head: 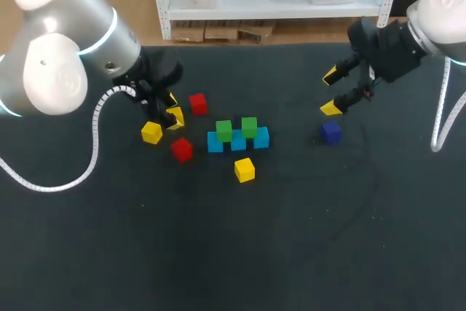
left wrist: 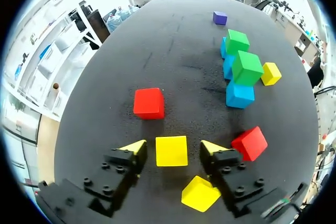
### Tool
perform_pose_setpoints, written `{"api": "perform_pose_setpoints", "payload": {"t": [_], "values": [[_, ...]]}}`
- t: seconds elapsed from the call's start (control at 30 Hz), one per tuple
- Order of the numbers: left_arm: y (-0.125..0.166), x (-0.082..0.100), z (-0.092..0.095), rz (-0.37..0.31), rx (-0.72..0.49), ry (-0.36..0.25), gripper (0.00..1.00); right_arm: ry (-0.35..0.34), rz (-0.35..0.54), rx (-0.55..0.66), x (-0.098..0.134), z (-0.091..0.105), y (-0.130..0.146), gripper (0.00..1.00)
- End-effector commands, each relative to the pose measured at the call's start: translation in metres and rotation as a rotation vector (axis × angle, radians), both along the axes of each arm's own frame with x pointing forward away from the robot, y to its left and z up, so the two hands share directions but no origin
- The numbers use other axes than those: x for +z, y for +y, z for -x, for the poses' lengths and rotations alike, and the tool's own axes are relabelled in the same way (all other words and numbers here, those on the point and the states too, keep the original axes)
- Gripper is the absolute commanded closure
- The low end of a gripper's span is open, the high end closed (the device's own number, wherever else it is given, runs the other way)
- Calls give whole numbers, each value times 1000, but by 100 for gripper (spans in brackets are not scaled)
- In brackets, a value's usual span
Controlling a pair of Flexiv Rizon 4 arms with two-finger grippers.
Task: Place the blue cubes, place green cubes on the blue cubes, place the yellow cubes on the green cubes, then place the red cubes on the yellow cubes, and place purple cube on the red cubes.
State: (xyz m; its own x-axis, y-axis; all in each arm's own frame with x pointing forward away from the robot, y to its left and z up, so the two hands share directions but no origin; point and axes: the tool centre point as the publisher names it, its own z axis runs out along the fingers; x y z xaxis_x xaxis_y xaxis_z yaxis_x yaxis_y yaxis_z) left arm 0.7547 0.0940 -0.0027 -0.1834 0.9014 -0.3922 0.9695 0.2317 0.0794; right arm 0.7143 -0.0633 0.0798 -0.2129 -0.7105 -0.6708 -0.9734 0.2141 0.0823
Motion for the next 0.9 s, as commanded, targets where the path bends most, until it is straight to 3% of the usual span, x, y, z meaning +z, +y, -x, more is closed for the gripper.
{"api": "perform_pose_setpoints", "payload": {"t": [0.03, 0.27, 0.43, 0.67, 0.9], "values": [[-1, 0, -3, -5, -8, 5, 100, -2, -2, 0, 0, 1, 0, 0], [-3, 7, 2, -11, -12, 0, 100, -2, -2, 0, 0, 1, 0, 0], [-4, 22, 10, -8, -12, -7, 100, -2, -2, 0, 0, 1, 0, 0], [-14, 57, 24, 14, -45, -10, 100, -2, -2, 0, 0, 1, 0, 0], [-31, 95, 37, 52, -68, -55, 100, -2, -2, 0, 0, 1, 0, 0]]}}
